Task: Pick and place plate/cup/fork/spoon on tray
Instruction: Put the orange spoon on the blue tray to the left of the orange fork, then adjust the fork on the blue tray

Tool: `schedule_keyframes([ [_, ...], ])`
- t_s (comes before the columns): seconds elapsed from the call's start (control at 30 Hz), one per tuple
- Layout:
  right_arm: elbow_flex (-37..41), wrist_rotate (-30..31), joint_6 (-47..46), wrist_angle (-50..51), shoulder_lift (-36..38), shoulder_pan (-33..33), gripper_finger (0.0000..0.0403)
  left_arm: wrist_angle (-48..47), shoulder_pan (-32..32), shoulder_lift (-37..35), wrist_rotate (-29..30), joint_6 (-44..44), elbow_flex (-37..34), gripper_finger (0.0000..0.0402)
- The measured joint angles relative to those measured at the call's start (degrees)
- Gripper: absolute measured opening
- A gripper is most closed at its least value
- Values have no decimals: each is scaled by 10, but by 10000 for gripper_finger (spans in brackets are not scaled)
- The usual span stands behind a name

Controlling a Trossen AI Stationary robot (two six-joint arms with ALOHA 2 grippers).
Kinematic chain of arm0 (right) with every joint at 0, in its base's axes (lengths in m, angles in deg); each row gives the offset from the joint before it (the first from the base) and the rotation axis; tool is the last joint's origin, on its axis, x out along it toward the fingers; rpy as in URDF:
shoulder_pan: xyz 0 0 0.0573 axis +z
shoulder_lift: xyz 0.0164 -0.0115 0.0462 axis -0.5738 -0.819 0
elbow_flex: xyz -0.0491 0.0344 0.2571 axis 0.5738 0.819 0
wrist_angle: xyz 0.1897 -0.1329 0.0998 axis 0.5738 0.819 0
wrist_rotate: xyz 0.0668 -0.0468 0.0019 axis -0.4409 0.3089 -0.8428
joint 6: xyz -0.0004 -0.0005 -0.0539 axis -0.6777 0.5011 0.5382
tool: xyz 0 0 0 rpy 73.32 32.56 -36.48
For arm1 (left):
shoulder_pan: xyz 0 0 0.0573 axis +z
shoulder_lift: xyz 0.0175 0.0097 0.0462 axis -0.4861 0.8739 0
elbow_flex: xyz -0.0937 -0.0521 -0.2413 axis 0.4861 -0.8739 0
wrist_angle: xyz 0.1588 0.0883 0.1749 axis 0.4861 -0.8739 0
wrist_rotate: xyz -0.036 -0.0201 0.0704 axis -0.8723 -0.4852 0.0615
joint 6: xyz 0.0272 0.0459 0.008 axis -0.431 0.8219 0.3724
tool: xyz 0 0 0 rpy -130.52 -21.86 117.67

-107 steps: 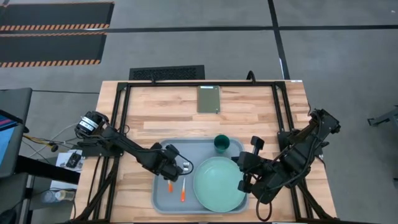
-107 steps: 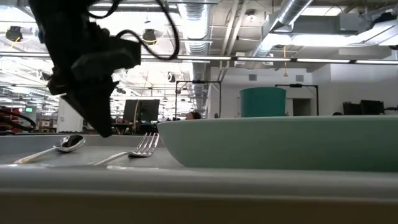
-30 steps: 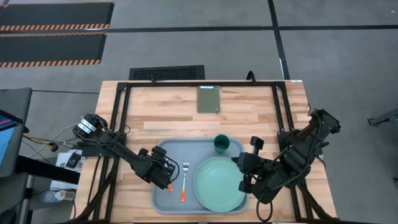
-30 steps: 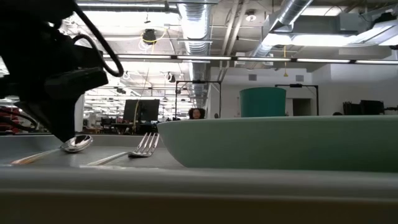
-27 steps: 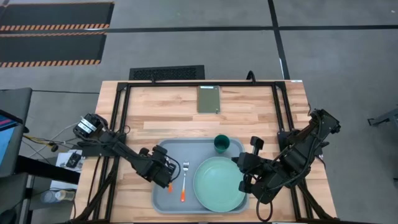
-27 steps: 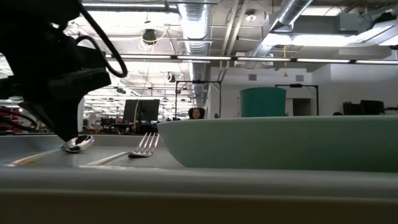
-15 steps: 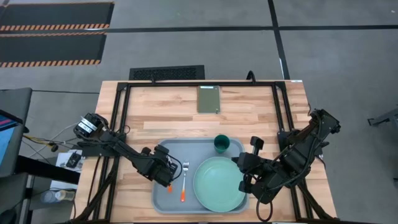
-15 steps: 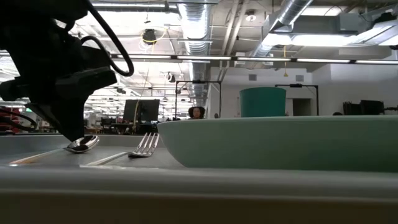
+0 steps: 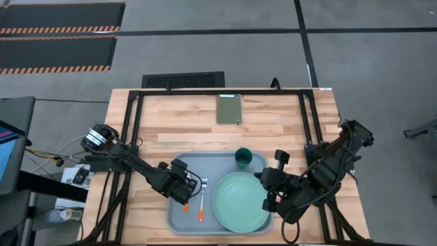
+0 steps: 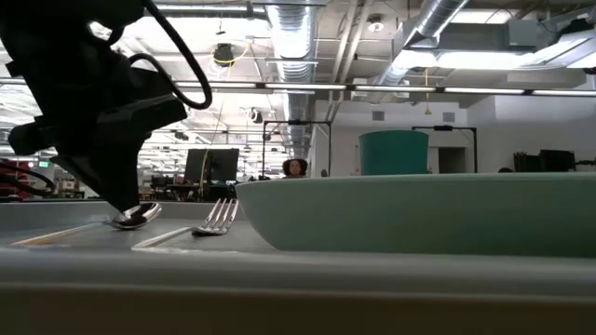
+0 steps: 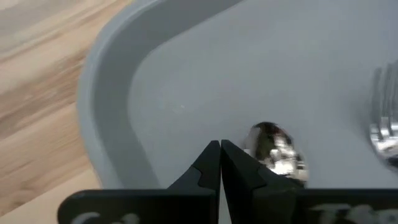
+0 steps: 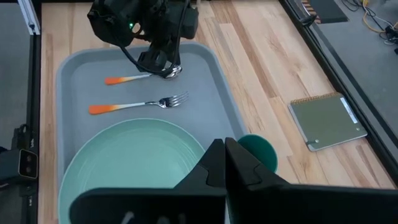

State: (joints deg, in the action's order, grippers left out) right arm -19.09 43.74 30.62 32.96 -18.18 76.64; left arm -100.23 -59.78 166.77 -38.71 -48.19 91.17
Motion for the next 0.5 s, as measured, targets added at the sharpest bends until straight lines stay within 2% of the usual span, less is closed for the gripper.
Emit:
schedule_keyframes([
  [0.27, 0, 0, 0, 0, 0, 0, 8, -37, 0, 0, 8, -11, 3, 0],
  [0.5, 0, 0, 0, 0, 0, -2, 8, -32, -4, -28, 75, 29, 38, 0],
])
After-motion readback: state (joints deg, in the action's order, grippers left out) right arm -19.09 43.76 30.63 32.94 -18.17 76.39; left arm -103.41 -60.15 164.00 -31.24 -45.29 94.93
